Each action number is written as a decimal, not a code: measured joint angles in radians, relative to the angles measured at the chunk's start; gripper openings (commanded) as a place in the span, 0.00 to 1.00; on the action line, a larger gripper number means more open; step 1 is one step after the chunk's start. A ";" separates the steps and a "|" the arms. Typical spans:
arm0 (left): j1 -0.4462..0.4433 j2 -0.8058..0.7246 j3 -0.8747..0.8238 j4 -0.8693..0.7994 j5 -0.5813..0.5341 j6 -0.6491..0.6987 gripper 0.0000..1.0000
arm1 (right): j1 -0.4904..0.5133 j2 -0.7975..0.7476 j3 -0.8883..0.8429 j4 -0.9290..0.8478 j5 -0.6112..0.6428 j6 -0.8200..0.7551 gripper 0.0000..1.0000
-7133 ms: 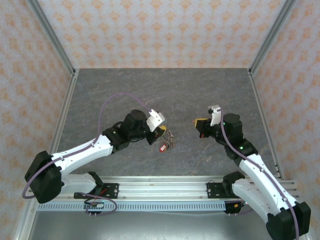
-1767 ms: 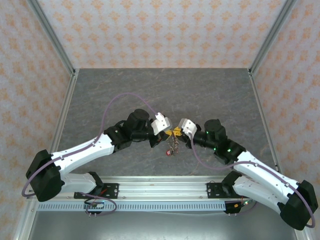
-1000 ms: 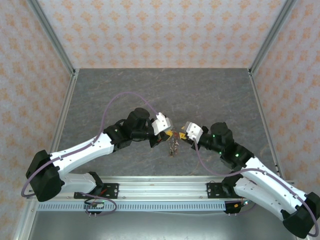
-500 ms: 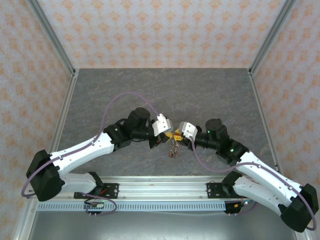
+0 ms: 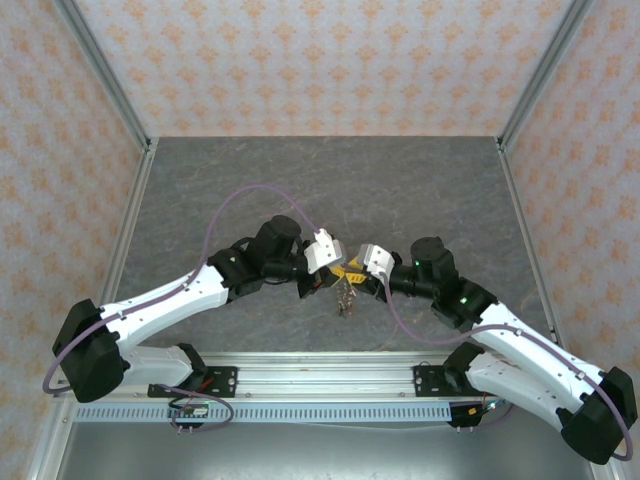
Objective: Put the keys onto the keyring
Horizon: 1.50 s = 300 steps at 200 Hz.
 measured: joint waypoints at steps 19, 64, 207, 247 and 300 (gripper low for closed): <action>0.000 0.002 0.000 -0.001 0.002 0.000 0.00 | 0.000 0.003 0.000 0.000 0.001 0.000 0.21; 0.000 0.003 0.000 0.000 0.003 0.003 0.00 | 0.000 0.025 0.000 0.000 0.000 0.000 0.12; -0.002 0.038 0.066 -0.055 -0.013 0.072 0.18 | -0.003 0.058 0.138 -0.240 -0.018 -0.053 0.00; -0.013 0.050 0.072 -0.086 0.005 0.101 0.00 | -0.007 0.064 0.142 -0.262 -0.019 -0.053 0.00; -0.012 0.047 0.056 -0.064 0.020 0.087 0.00 | -0.009 0.042 0.091 -0.188 -0.021 -0.018 0.12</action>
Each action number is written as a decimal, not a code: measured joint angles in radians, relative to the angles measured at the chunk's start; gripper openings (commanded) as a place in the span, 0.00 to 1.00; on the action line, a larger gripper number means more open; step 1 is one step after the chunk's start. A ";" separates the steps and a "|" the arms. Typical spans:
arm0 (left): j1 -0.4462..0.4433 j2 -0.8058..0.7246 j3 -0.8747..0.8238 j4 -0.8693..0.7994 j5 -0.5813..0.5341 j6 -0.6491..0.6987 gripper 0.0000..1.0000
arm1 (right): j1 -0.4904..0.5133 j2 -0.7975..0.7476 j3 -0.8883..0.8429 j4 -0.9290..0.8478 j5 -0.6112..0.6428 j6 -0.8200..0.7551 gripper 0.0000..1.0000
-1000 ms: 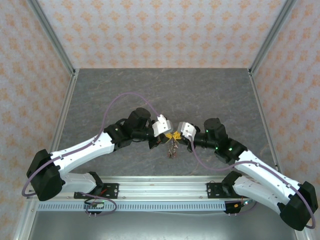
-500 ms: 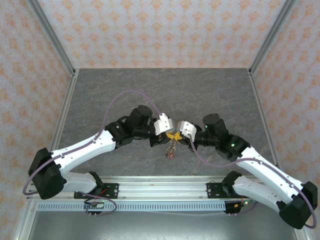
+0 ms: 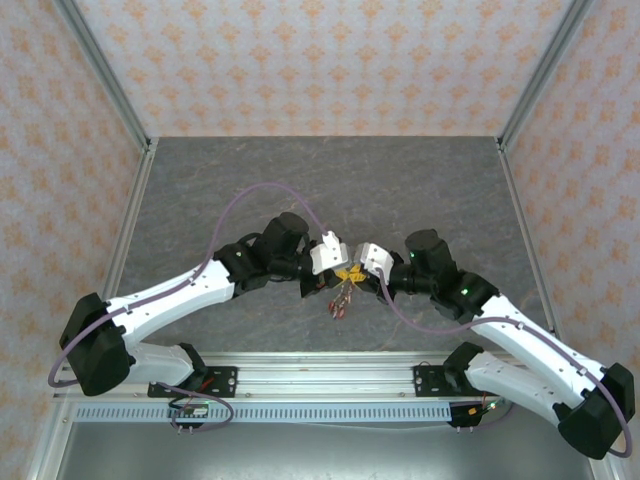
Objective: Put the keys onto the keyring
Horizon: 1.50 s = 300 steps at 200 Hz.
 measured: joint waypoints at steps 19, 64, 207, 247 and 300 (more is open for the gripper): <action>0.000 0.000 -0.019 0.022 0.003 -0.017 0.00 | -0.010 -0.001 -0.035 0.052 -0.020 0.021 0.13; 0.005 0.000 -0.034 0.050 0.005 -0.037 0.00 | -0.047 -0.011 -0.090 0.143 -0.076 0.073 0.13; 0.013 -0.003 -0.031 0.076 0.016 -0.039 0.21 | -0.084 -0.008 -0.080 0.135 -0.134 0.093 0.02; -0.008 0.045 0.037 -0.011 -0.024 0.020 0.16 | -0.090 0.011 -0.051 0.086 -0.136 0.069 0.03; -0.015 0.060 0.058 -0.059 -0.032 0.080 0.00 | -0.091 0.018 -0.033 0.036 -0.137 0.040 0.03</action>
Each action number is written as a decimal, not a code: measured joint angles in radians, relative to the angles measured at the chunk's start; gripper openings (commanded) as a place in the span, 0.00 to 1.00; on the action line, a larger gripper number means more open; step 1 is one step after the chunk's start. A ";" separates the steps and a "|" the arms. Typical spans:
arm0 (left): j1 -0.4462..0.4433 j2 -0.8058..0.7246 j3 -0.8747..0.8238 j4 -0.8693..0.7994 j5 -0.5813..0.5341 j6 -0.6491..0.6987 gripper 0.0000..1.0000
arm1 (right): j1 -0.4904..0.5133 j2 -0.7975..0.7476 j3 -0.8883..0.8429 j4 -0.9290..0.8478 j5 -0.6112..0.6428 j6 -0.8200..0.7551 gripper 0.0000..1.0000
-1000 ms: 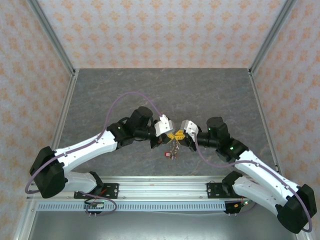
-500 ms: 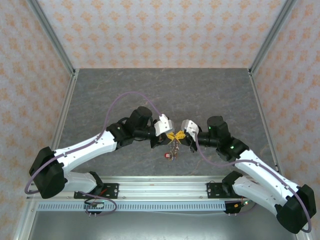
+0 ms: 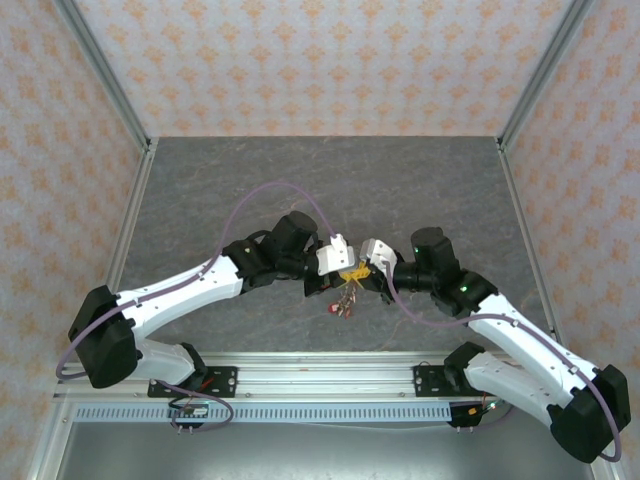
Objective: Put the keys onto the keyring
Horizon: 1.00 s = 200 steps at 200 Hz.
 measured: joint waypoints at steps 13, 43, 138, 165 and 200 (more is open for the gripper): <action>-0.003 0.000 0.002 -0.005 -0.002 0.006 0.00 | 0.000 0.000 0.002 -0.006 -0.001 -0.008 0.03; -0.006 0.000 0.002 -0.011 -0.003 0.008 0.00 | 0.000 0.000 0.009 -0.032 -0.004 -0.030 0.08; -0.009 0.000 -0.033 0.000 -0.008 -0.008 0.00 | 0.001 -0.025 -0.053 0.028 0.006 -0.032 0.22; -0.009 0.000 -0.051 0.034 -0.004 -0.028 0.00 | 0.001 -0.024 -0.085 0.064 0.008 -0.017 0.21; -0.004 0.000 -0.074 0.070 0.010 -0.056 0.00 | -0.001 -0.015 -0.110 0.120 0.001 0.015 0.14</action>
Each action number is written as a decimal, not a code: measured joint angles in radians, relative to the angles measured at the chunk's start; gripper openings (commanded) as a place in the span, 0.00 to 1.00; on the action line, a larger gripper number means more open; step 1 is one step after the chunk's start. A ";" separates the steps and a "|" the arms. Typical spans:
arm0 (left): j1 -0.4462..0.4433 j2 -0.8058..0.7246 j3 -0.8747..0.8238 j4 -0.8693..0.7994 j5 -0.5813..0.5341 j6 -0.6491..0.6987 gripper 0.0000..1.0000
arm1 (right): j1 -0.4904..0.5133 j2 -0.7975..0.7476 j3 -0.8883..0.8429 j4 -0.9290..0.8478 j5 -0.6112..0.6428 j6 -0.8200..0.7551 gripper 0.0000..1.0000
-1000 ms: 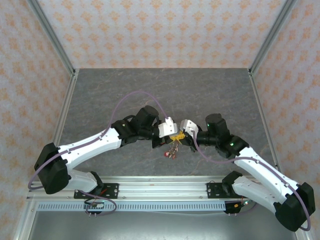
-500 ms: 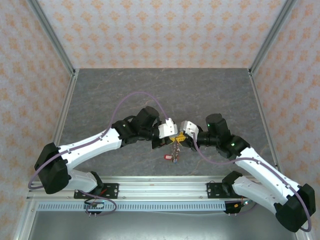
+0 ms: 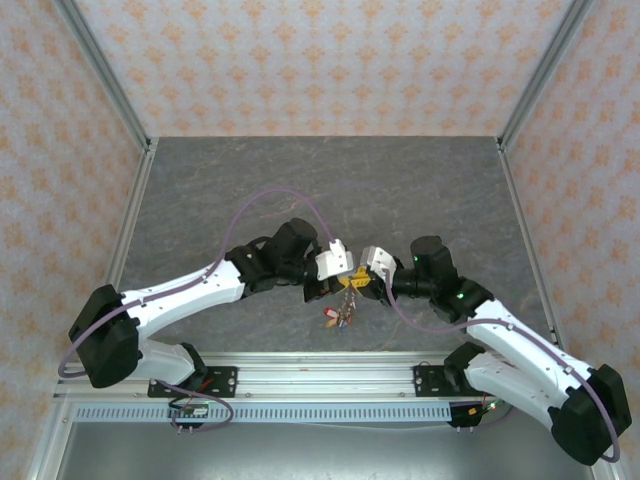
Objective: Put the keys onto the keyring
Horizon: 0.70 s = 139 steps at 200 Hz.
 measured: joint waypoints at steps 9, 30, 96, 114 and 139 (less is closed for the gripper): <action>0.005 0.000 -0.005 0.013 0.003 -0.009 0.00 | -0.001 0.000 -0.006 0.015 0.000 0.010 0.14; 0.014 0.000 -0.026 0.048 0.018 -0.029 0.00 | -0.006 0.001 -0.030 0.053 -0.002 0.026 0.13; 0.044 -0.011 -0.075 0.122 0.071 -0.097 0.00 | -0.018 0.014 -0.092 0.185 -0.023 0.093 0.13; 0.048 -0.011 -0.076 0.123 0.073 -0.101 0.00 | -0.018 0.022 -0.091 0.186 -0.014 0.092 0.10; 0.048 -0.011 -0.083 0.130 0.071 -0.107 0.00 | -0.017 0.024 -0.091 0.178 -0.002 0.091 0.11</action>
